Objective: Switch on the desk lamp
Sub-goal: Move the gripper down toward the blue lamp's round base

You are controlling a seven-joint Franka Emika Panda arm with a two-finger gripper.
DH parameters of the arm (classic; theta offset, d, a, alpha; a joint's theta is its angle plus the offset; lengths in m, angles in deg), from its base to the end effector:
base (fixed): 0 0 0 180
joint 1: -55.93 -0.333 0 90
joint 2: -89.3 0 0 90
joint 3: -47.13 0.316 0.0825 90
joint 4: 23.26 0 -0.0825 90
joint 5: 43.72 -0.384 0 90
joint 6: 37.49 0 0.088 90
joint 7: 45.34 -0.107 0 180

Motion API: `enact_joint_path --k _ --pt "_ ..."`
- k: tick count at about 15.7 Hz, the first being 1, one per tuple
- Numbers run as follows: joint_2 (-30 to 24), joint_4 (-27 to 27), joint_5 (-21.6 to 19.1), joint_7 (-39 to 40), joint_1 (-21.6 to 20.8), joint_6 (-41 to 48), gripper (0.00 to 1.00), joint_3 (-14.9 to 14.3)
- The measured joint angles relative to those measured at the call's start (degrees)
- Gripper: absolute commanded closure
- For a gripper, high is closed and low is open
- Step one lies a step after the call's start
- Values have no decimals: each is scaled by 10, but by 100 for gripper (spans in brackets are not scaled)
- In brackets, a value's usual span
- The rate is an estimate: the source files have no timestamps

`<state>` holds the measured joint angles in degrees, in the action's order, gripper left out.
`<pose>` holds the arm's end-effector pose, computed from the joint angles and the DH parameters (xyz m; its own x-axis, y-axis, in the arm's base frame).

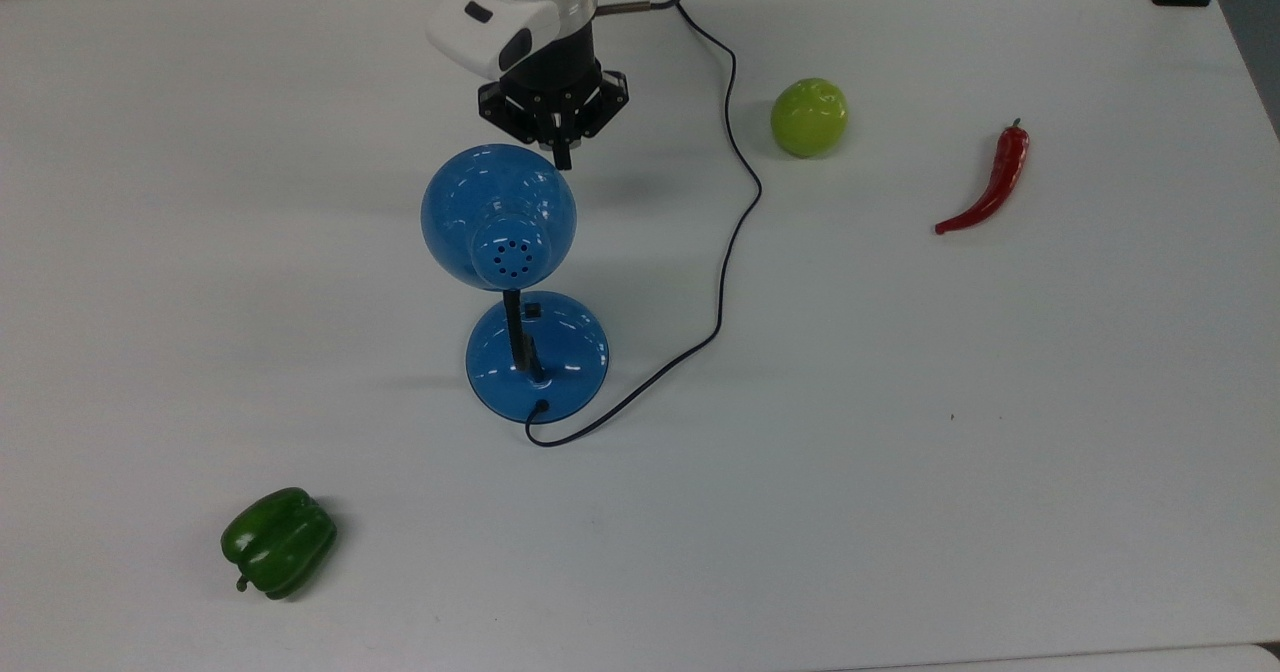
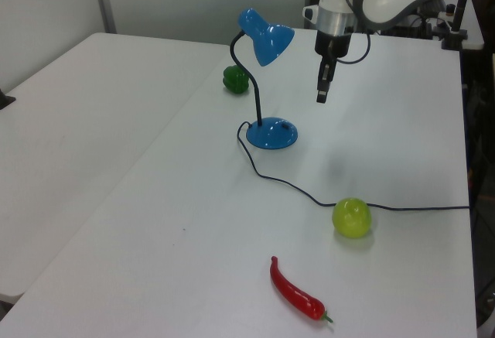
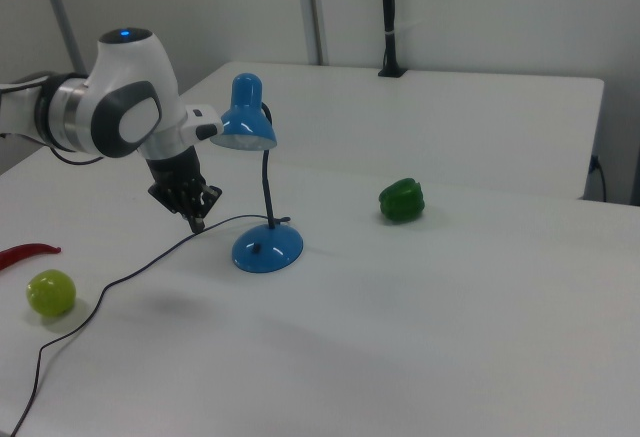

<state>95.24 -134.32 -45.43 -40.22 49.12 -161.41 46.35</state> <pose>0.5912 0.0638 0.4423 0.9767 0.1764 0.1221 0.1795 -0.9837 -0.0143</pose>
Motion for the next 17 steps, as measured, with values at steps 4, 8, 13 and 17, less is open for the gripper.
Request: enact_joint_path --k 4,8,13,17 --pt "25 -9 0 0 3 -60 100 -1" --pt "47 -12 0 0 6 -107 100 -1" --pt "54 -56 0 0 7 -213 100 -1" --pt "64 -86 0 0 7 -300 100 -1"
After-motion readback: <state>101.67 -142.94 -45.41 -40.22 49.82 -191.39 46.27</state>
